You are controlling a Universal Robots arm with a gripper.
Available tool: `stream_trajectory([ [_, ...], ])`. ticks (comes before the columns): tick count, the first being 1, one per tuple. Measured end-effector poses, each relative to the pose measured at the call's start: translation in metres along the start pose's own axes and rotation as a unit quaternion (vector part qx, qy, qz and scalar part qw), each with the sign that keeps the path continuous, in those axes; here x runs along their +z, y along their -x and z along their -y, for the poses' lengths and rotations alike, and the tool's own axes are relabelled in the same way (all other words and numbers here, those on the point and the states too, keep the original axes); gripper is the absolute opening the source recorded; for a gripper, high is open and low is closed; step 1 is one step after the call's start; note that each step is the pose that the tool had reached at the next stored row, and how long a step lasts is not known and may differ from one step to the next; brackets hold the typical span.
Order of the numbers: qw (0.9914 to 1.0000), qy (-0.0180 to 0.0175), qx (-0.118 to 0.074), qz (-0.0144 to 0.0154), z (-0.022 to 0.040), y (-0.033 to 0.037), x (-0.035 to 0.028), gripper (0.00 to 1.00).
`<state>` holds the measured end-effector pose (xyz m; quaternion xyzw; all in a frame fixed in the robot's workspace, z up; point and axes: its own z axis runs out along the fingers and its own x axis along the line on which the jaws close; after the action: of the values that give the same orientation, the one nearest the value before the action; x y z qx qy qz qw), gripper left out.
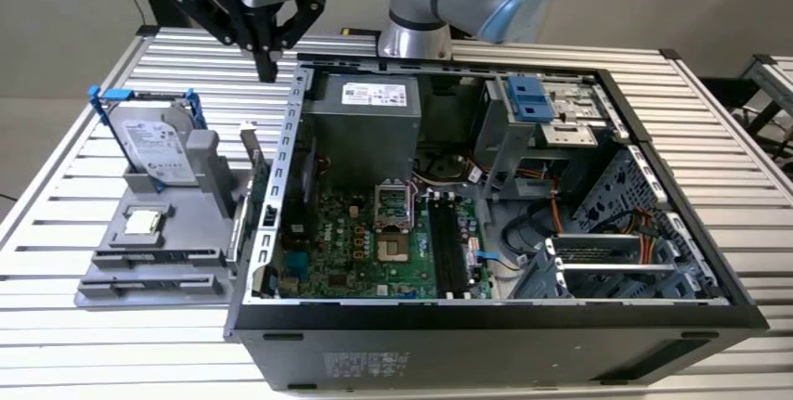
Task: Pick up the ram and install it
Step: 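Reach for the ram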
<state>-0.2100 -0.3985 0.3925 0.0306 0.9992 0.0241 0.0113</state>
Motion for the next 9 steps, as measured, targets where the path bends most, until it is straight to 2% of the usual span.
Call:
stream_trajectory([
  [9, 1.0, 0.0001, -0.002, -0.0001, 0.0014, -0.0228, -0.0003, 0.0],
])
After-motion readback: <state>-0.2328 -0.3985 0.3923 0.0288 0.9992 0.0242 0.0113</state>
